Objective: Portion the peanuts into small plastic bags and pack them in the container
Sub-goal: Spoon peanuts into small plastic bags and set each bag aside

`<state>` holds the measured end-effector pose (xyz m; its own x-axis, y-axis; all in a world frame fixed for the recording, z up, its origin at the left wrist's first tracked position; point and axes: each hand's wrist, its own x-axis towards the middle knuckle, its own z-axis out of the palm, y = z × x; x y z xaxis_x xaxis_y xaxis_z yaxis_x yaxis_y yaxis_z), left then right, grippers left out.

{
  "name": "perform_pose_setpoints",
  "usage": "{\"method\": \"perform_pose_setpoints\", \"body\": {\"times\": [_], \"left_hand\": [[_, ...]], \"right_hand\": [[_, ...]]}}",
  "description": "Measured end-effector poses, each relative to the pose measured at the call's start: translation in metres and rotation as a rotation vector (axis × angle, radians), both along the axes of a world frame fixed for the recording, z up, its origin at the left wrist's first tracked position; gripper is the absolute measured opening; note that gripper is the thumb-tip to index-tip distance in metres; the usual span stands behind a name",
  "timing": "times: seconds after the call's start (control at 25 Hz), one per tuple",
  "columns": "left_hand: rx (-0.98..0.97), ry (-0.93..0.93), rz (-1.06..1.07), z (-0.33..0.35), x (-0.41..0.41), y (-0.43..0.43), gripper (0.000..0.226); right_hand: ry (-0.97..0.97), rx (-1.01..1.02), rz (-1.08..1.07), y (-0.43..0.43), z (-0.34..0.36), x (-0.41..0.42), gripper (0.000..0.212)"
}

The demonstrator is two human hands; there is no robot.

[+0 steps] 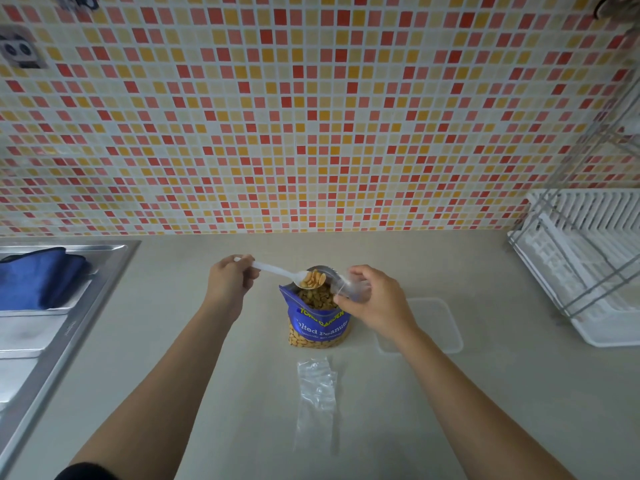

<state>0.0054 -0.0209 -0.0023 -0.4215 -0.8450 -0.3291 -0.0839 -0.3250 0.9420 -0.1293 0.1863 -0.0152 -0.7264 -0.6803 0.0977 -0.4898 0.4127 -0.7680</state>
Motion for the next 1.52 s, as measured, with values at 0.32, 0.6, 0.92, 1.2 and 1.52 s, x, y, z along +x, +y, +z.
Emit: {"method": "perform_pose_setpoints", "body": {"times": [0.32, 0.6, 0.92, 1.2, 1.52], "left_hand": [[-0.536, -0.05, -0.194, 0.067, -0.006, 0.026, 0.014], [-1.332, 0.085, -0.035, 0.099, 0.018, 0.06, 0.014], [-0.592, -0.43, -0.236, 0.008, 0.008, 0.056, 0.027], [-0.668, -0.161, -0.421, 0.006, 0.013, 0.147, 0.025], [-0.164, -0.011, -0.585, -0.044, -0.026, 0.218, 0.016]], "right_hand": [[0.081, -0.083, -0.024, -0.026, 0.007, 0.017, 0.053], [-0.034, -0.202, -0.127, -0.024, 0.019, 0.025, 0.053], [-0.033, -0.22, -0.209, 0.009, 0.028, 0.027, 0.046], [-0.054, -0.246, -0.304, 0.04, 0.027, 0.022, 0.044], [-0.505, -0.188, -0.204, 0.126, -0.019, 0.004, 0.029]]}}
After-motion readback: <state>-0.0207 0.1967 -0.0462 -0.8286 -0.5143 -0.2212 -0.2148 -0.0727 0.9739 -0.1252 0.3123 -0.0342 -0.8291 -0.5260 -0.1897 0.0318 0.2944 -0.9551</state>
